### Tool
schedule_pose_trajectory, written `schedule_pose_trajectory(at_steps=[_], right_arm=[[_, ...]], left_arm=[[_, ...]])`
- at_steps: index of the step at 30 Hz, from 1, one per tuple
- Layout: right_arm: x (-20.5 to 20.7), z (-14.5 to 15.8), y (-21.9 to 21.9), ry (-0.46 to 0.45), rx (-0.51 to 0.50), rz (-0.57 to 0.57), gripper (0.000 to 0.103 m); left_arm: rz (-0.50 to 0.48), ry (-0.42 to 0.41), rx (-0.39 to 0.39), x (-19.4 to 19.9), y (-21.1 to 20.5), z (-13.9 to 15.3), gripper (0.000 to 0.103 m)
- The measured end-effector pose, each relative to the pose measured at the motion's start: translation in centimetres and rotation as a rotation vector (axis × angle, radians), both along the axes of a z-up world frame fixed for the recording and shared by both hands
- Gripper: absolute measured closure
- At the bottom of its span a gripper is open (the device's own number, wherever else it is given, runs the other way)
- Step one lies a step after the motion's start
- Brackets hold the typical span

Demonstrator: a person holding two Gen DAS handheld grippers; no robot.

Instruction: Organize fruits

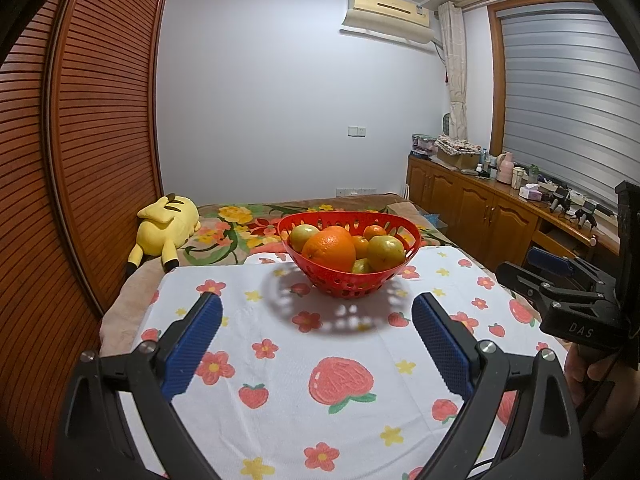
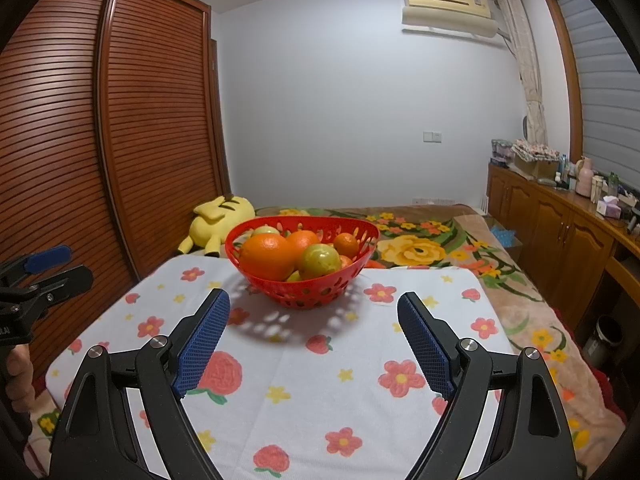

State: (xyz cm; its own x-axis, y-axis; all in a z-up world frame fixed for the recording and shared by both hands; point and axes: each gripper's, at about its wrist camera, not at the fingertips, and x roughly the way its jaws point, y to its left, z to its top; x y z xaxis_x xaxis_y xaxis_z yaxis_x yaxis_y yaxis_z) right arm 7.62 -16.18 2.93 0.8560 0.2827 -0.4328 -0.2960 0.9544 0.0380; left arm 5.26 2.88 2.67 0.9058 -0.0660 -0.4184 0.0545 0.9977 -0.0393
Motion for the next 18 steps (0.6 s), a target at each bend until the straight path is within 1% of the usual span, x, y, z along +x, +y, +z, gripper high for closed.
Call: schedule_pose_trajectory(at_steps=[18], right_arm=[[-0.11,-0.04,0.15,0.005,0.001,-0.002,0.015]], left_arm=[[0.000,0.000,0.000,-0.05,-0.03,-0.01,0.006]])
